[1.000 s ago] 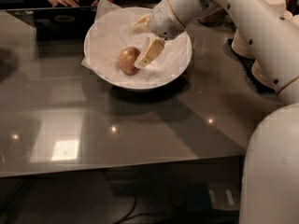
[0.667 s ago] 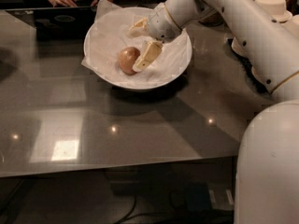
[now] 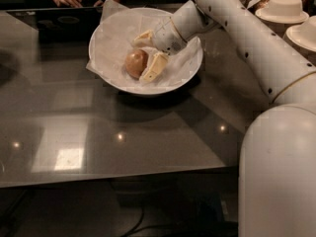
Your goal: Pick apple from white bowl
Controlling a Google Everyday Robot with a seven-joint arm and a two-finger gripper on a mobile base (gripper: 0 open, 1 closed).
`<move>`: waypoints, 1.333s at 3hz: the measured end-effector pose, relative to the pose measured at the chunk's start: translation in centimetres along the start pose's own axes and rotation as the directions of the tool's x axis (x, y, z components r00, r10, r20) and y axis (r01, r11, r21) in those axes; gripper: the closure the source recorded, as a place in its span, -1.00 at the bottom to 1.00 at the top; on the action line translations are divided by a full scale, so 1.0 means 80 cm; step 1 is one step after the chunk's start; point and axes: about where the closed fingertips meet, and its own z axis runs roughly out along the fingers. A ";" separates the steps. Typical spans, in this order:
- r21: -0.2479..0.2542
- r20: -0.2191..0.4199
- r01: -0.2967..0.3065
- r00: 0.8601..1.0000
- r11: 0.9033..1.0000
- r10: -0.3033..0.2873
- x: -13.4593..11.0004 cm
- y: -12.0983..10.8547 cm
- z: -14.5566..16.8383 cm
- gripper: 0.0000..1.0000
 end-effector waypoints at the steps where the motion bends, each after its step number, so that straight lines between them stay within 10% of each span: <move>1: -0.005 0.004 -0.009 1.000 1.000 0.009 0.005 0.000 0.004 -0.56; 4: -0.009 0.009 -0.015 1.000 1.000 0.015 0.008 0.001 0.008 0.74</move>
Offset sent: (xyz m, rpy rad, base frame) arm 0.0033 -0.0045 -0.0158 0.0154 0.0379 -0.0118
